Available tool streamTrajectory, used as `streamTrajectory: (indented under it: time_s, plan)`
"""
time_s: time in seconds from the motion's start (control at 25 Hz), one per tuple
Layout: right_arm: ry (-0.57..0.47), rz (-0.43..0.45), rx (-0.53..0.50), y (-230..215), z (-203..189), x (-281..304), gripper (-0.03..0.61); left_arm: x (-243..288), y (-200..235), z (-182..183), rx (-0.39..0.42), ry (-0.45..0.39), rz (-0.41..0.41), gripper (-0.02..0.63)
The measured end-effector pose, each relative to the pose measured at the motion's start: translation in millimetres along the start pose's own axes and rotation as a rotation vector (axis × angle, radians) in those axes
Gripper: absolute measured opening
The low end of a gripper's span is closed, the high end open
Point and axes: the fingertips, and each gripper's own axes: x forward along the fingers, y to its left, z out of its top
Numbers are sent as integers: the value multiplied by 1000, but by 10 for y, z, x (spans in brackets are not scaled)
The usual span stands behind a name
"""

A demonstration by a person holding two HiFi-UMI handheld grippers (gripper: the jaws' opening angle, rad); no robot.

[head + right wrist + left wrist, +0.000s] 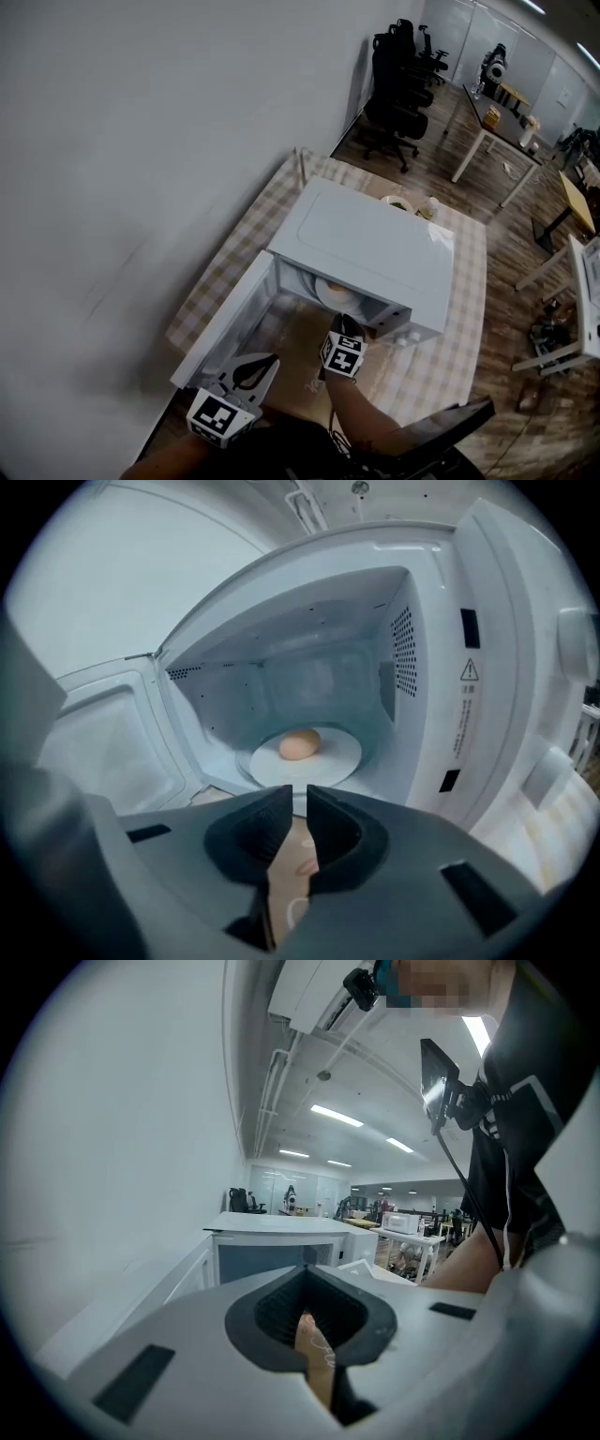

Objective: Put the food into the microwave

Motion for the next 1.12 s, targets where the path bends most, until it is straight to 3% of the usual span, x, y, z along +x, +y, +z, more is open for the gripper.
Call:
streamTrajectory:
  time_s: [0.44,1.12]
  plan:
    - [31,5,-56,-7,-1,239,51,-11,60,53,8,-4,20,8]
    - [70,-11,-38,-17,63,390,48,-55,7,-58,-12,1,25,8]
